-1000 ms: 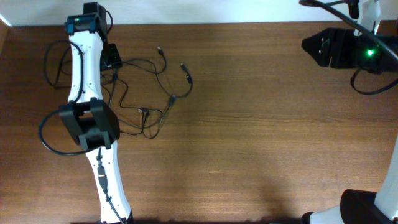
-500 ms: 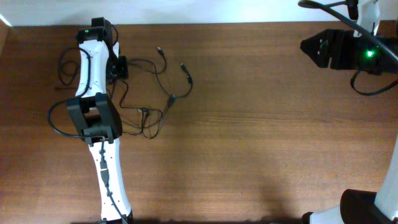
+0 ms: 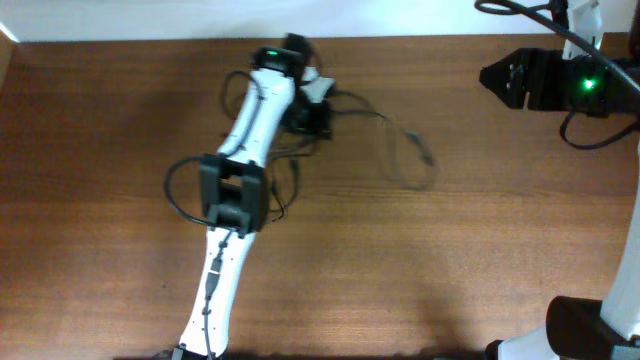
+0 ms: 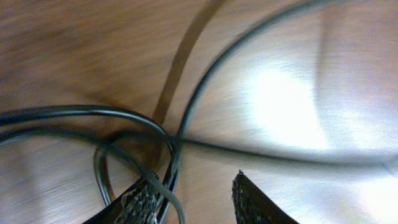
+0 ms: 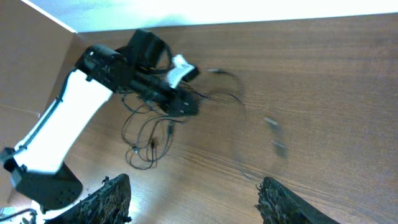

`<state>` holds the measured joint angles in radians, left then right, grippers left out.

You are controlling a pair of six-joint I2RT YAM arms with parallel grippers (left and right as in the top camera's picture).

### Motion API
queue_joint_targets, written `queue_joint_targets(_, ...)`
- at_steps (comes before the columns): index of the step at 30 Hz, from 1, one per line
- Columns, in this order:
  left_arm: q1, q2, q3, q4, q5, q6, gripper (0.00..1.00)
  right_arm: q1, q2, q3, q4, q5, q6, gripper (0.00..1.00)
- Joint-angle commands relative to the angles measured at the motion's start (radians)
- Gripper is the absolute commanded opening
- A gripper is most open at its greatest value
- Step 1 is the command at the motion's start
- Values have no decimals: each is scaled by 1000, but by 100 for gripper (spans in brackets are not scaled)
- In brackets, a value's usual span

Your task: Untangle cables

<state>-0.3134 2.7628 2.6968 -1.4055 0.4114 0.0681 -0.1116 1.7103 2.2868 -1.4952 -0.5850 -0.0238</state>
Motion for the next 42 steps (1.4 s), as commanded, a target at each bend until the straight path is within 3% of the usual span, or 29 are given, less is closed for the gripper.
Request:
queue_joint_targets(1,-21,2,246,-66,105,39,0,7,24,5,-18,-6,-6,67)
queue_joint_targets(3,-23,3,416,-137,89,13,0,7,31,5,-25,-6,-6,67)
queue_joint_targets(7,-18,-74,441,-195,66,-3,0,7,32,5,-25,-6,-6,67)
queue_joint_targets(9,-19,-103,441,-230,-30,-6,0,9,32,5,-25,-6,-6,67)
queue_joint_targets(10,-21,-109,441,-258,-146,-50,0,15,32,5,-25,-6,-6,67)
queue_joint_targets(11,-21,-110,441,-281,-241,-97,6,23,34,5,-25,-6,-6,67)
queue_joint_targets(13,-18,-109,399,-283,-384,-172,33,51,47,5,-24,-5,-6,67)
queue_joint_targets(14,-15,-109,375,-283,-409,-192,41,62,55,5,-24,-1,-6,68)
queue_joint_targets(15,-10,-109,342,-283,-413,-192,45,83,74,3,-24,23,8,78)
queue_joint_targets(17,12,-109,292,-283,-408,-192,40,130,126,-4,-22,47,63,94)
queue_joint_targets(20,54,-126,287,-283,-402,-191,38,193,220,-6,8,47,94,99)
queue_joint_targets(21,74,-148,287,-283,-383,-190,37,210,265,-6,23,47,114,99)
queue_joint_targets(23,116,-191,287,-283,-322,-171,36,232,335,-6,42,45,130,82)
queue_joint_targets(26,196,-233,285,-283,-84,-70,30,276,440,-6,68,43,135,80)
queue_joint_targets(30,190,-233,154,-283,-66,37,24,309,487,-6,115,43,150,80)
queue_joint_targets(35,163,-232,-94,-209,-92,174,34,293,490,-6,116,47,153,80)
queue_joint_targets(40,148,-232,-270,21,154,164,46,275,490,-6,113,47,152,81)
queue_joint_targets(42,126,-231,-321,135,140,49,49,275,490,-6,110,47,152,81)
